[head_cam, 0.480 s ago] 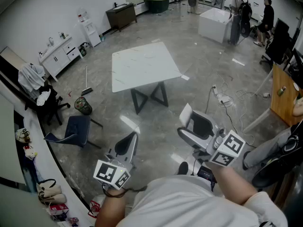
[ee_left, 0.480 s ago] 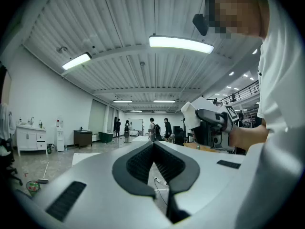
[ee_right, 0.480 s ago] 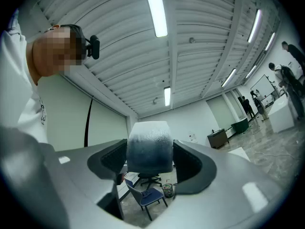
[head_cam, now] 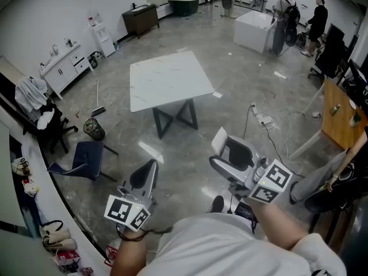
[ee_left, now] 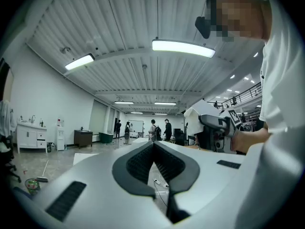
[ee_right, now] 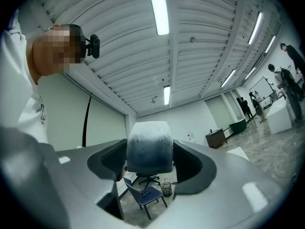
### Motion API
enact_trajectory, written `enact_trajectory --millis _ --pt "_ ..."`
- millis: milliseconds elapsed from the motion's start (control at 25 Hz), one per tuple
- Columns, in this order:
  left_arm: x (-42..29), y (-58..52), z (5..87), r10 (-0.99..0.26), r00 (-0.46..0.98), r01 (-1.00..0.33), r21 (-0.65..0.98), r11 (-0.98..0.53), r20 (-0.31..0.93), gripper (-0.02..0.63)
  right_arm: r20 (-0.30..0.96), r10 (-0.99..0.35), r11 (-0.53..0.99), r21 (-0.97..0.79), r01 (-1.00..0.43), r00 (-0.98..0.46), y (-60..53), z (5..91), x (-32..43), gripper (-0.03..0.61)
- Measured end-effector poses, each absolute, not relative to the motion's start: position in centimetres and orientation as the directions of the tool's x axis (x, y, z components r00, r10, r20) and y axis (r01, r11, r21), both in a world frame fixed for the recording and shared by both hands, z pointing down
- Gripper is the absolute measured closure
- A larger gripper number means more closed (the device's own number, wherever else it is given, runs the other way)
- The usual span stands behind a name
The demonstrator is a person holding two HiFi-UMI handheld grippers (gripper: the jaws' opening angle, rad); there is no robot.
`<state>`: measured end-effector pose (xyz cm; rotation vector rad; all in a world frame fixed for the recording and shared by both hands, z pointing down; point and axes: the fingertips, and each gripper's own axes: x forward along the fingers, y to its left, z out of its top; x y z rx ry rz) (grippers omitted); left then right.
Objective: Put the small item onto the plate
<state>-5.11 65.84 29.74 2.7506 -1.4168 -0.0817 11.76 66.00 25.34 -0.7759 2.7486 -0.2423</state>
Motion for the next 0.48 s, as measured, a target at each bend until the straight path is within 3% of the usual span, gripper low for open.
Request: enact_trajectory --millis 480 --pt "-8.9 66.6 31.1 -0.822 0.569 -0.819 0.086 -0.568 -0.013 0.607 -0.184 -0.54 0.838 -0.214 -0.503 -0.822 66.3 26.8 8.0 0.285"
